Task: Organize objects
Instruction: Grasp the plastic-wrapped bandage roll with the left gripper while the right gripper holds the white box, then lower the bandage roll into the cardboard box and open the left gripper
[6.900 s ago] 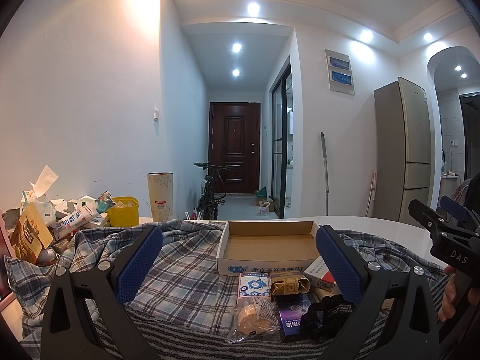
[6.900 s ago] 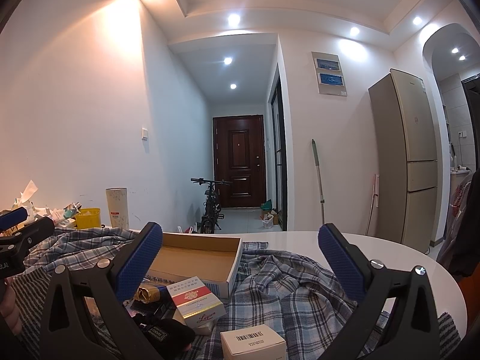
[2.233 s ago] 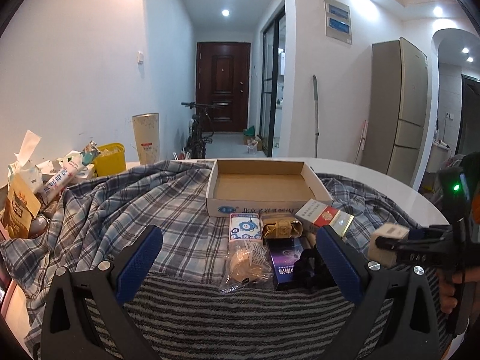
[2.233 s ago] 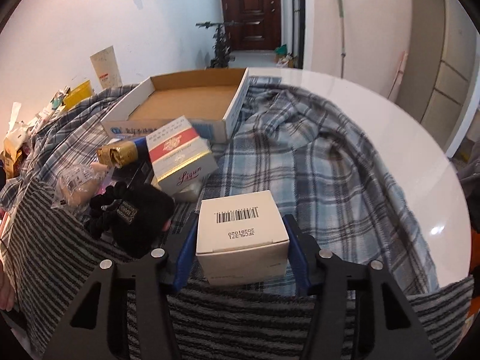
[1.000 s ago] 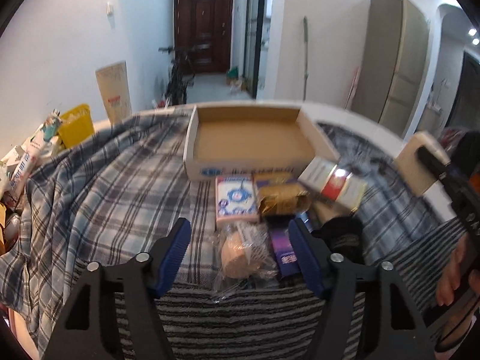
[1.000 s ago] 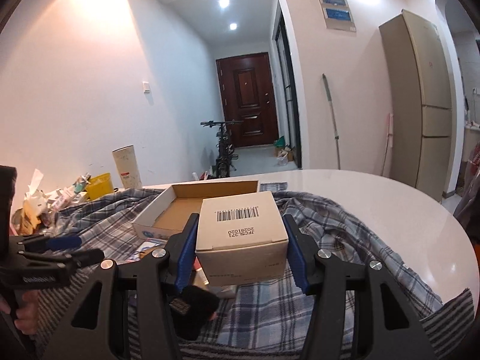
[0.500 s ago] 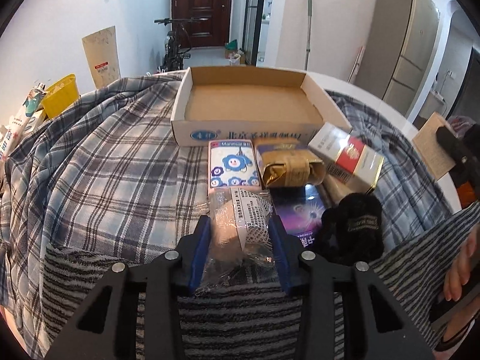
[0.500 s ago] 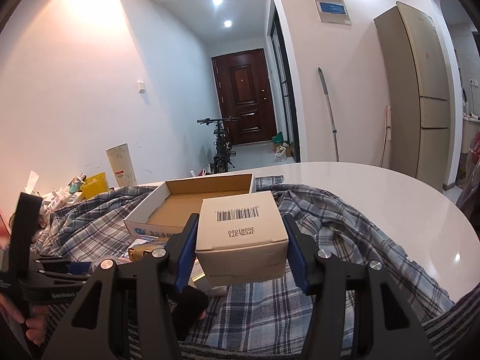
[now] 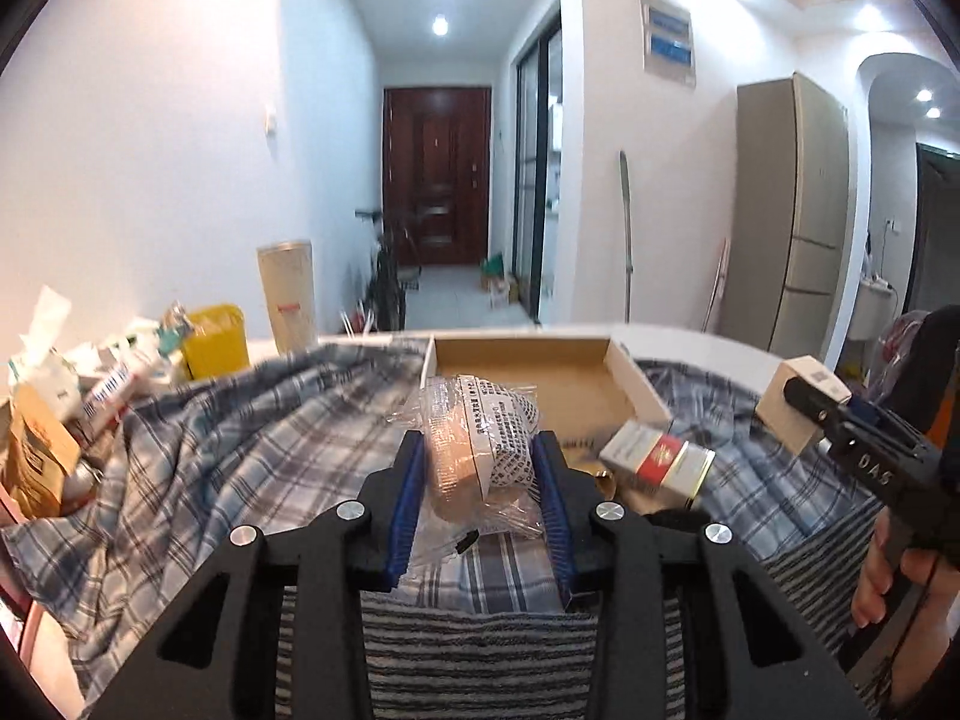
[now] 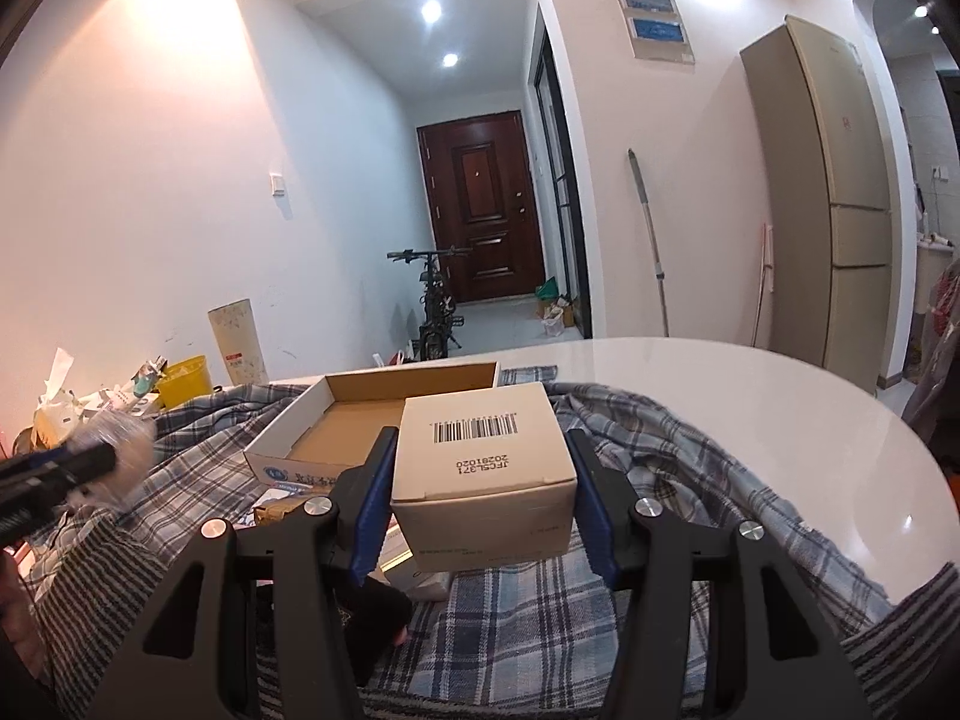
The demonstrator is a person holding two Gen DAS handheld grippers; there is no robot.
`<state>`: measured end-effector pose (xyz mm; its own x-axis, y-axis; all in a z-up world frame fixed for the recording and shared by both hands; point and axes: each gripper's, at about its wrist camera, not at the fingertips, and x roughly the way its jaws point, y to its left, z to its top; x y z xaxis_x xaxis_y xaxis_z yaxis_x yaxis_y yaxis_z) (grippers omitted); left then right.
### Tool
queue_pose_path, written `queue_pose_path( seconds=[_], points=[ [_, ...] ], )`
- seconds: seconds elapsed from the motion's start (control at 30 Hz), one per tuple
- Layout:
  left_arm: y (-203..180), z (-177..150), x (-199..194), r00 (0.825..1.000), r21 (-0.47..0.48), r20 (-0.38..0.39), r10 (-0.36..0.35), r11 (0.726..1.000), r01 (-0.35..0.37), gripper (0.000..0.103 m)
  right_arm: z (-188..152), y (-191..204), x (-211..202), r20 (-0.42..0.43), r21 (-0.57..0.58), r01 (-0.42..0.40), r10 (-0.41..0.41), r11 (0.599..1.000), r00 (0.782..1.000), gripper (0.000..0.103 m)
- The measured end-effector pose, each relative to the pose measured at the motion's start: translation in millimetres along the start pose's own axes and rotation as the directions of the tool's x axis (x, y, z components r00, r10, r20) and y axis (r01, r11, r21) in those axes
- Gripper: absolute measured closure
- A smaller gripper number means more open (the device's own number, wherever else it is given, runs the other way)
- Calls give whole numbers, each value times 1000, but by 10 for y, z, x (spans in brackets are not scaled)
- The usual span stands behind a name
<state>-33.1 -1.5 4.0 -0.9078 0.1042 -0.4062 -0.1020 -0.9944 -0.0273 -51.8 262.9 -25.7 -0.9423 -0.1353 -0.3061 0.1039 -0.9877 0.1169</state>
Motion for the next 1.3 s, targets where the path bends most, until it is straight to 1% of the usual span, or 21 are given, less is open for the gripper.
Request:
queue_pose_path(
  seconds=[0.13,0.2,0.3,0.4,0.47,0.53,0.57,0.6,0.7,0.73,0.77,0.83,0.87,0.97,1.03,1.1,1.17,1.2,1.3],
  points=[
    [19,78,-59,1000,5,5,-6,1000,6,65,64,121,-99,17,-48,-8,9,999,1000,50],
    [27,121,-72,1000,7,9,-2,1000,2,65,119,184,-145,21,-71,-25,26,997,999,50],
    [9,226,-100,999,16,34,-8,1000,7,65,245,277,-229,43,-112,-52,57,992,997,50],
    [-32,370,-133,997,27,72,-19,999,17,65,421,342,-279,78,-128,-62,73,990,994,50],
    [-70,503,-146,995,38,94,-21,999,17,65,574,358,-279,97,-119,-75,87,990,992,50],
    [-103,680,-137,995,37,102,6,999,-9,65,775,363,-266,113,-94,-86,96,992,989,51],
    [-106,778,-138,994,26,106,4,1000,-7,65,883,368,-259,118,-82,-98,108,992,987,51],
    [-95,893,-150,993,5,118,-18,1000,17,65,1002,378,-253,122,-73,-111,119,991,985,51],
    [-75,1202,-201,984,-39,166,-60,997,68,65,1353,423,-237,149,-55,-127,134,990,980,50],
    [-80,1287,-221,980,-43,189,-60,997,69,65,1468,442,-226,160,-49,-124,131,991,978,51],
    [-88,1362,-230,976,-49,213,-49,997,60,65,1541,442,-221,172,-38,-119,124,992,977,51],
    [-112,1493,-267,960,-63,278,-8,998,27,65,1688,457,-189,195,-22,-112,114,993,974,50],
    [-121,1553,-264,956,-63,293,-3,998,23,65,1752,476,-162,202,-26,-109,112,994,973,51],
    [-126,1725,-235,949,-64,313,-33,996,56,65,1883,514,-102,232,-26,-96,100,995,968,51],
    [-111,1825,-191,944,-64,328,-27,997,50,65,1979,536,-37,248,-15,-98,99,995,964,51],
    [-71,1877,-155,939,-75,342,-12,996,40,65,2068,504,23,254,29,-118,107,993,961,50],
    [-15,1935,-83,944,-92,330,-8,995,40,65,2142,503,98,257,55,-158,139,986,956,51],
    [16,1966,-23,948,-97,318,-18,994,51,65,2153,508,119,262,51,-157,139,986,955,50],
    [34,2041,151,955,-85,297,-14,996,41,65,2124,548,239,279,27,-111,99,993,955,51]
  ],
)
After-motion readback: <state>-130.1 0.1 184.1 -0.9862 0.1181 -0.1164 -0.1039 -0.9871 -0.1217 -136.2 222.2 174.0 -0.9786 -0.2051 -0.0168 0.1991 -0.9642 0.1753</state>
